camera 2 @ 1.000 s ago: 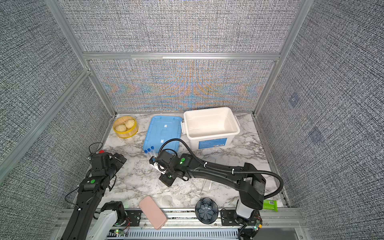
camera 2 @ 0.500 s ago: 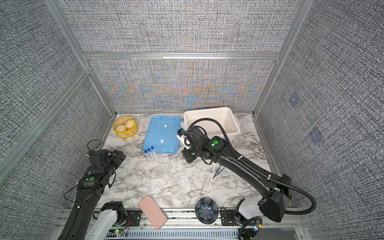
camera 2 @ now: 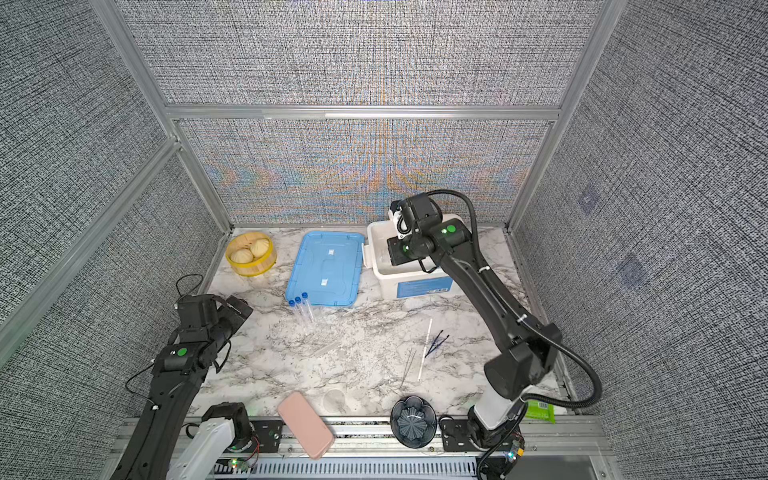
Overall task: Organize the chemistry lab equipment
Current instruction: 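Carry the beaker over the white bin and lower it inside, then open the right gripper to release the beaker in the bin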
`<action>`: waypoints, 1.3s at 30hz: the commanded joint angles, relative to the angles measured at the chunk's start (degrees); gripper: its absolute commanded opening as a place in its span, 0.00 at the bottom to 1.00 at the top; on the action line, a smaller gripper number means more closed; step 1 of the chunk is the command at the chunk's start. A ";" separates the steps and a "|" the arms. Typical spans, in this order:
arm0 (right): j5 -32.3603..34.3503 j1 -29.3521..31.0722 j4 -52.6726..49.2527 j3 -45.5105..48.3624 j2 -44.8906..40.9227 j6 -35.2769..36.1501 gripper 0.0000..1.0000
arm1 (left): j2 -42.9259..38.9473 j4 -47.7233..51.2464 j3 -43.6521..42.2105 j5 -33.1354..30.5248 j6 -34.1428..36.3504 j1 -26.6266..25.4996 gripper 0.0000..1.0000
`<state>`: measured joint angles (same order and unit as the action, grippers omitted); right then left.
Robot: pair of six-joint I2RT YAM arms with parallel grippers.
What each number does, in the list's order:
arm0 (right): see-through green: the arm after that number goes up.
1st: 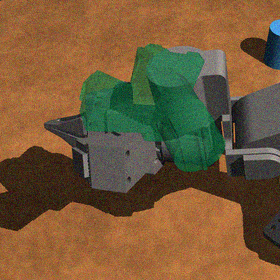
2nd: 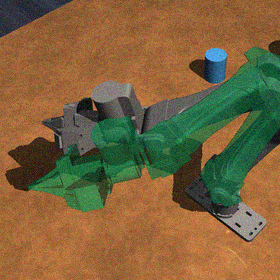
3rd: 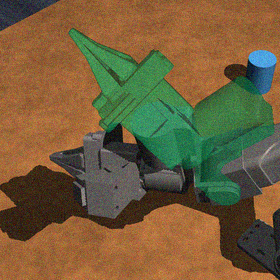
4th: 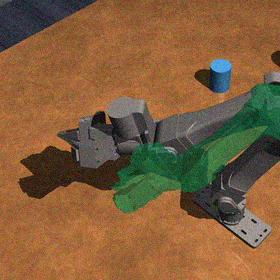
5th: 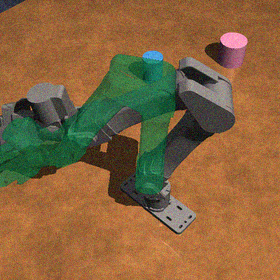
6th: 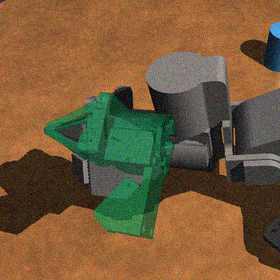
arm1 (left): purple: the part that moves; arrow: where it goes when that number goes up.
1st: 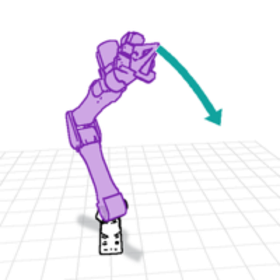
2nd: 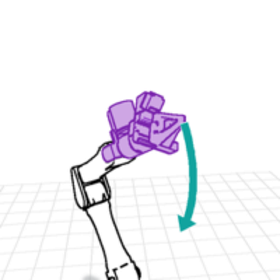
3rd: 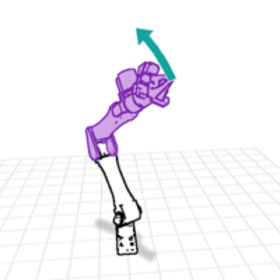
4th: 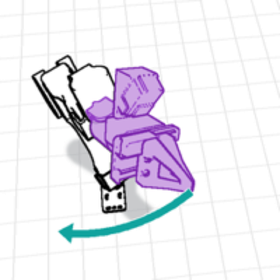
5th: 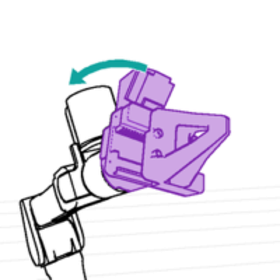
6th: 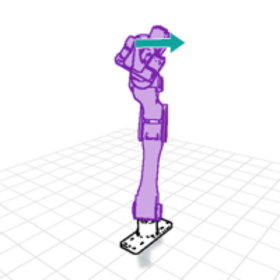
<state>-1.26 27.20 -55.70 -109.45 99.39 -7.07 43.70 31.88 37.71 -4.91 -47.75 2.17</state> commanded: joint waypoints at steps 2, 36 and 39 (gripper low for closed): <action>-1.09 -2.18 -5.40 -5.91 7.36 -0.60 0.00 | -0.40 0.42 0.19 1.96 3.01 0.04 0.99; -7.19 -5.50 -8.98 -16.16 36.67 -0.41 0.00 | 0.64 0.38 1.30 -2.21 5.16 0.04 0.99; -6.99 -5.50 -8.68 -15.20 36.71 -0.51 0.00 | 0.28 0.61 1.09 -2.34 5.13 0.03 0.99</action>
<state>-8.19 21.69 -63.92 -125.10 135.85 -7.22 44.27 31.83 38.94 -6.17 -42.81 2.28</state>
